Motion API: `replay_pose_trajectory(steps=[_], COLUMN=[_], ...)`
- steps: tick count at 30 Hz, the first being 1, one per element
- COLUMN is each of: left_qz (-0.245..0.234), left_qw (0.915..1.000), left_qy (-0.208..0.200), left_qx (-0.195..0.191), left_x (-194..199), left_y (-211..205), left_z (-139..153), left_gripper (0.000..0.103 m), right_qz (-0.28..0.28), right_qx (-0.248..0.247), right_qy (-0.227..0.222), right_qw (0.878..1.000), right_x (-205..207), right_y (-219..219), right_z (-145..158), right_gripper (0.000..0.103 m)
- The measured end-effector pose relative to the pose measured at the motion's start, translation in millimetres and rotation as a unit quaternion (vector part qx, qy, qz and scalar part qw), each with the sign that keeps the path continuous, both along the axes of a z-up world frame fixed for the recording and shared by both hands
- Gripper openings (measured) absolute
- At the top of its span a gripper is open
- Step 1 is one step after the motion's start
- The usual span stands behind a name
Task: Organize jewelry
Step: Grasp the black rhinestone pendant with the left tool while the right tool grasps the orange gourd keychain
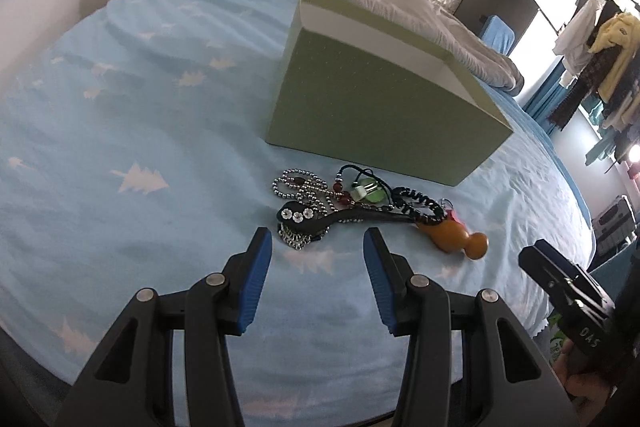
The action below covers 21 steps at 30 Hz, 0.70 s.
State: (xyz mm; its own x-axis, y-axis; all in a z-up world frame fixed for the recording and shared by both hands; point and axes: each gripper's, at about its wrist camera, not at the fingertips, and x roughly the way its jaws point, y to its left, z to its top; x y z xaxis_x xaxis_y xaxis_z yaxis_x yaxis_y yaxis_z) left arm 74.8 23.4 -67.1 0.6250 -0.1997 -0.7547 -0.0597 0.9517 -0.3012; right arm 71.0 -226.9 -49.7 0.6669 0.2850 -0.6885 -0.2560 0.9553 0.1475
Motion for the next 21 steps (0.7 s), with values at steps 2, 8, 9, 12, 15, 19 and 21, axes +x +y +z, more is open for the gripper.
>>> replay_pose_trajectory(steps=[2, 8, 9, 12, 15, 19, 21], left_qz=[0.002, 0.007, 0.008, 0.005, 0.004, 0.010, 0.009], left_qw=[1.0000, 0.9996, 0.9995, 0.9993, 0.9991, 0.9987, 0.9987], left_qy=[0.008, 0.026, 0.028, 0.035, 0.039, 0.048, 0.049], left_qx=[0.003, 0.009, 0.009, 0.008, 0.012, 0.014, 0.012], left_x=[8, 26, 29, 34, 37, 40, 42], left_y=[0, 3, 3, 4, 3, 5, 4], left_z=[-5, -17, -19, -23, -27, -31, -31], left_gripper=[0.048, 0.048, 0.046, 0.041, 0.040, 0.037, 0.036], right_qz=[0.008, 0.022, 0.025, 0.036, 0.041, 0.041, 0.046], right_qx=[-0.003, -0.005, -0.005, -0.004, -0.003, 0.009, 0.015], right_qy=[0.007, 0.029, 0.031, 0.041, 0.049, 0.058, 0.061], right_qw=[1.000, 0.999, 0.999, 0.999, 0.998, 0.997, 0.997], right_x=[8, 26, 28, 33, 37, 41, 42], right_y=[4, 10, 11, 14, 14, 13, 14], right_z=[-6, -23, -25, -32, -36, -41, -42], right_gripper=[0.052, 0.052, 0.052, 0.052, 0.052, 0.051, 0.049])
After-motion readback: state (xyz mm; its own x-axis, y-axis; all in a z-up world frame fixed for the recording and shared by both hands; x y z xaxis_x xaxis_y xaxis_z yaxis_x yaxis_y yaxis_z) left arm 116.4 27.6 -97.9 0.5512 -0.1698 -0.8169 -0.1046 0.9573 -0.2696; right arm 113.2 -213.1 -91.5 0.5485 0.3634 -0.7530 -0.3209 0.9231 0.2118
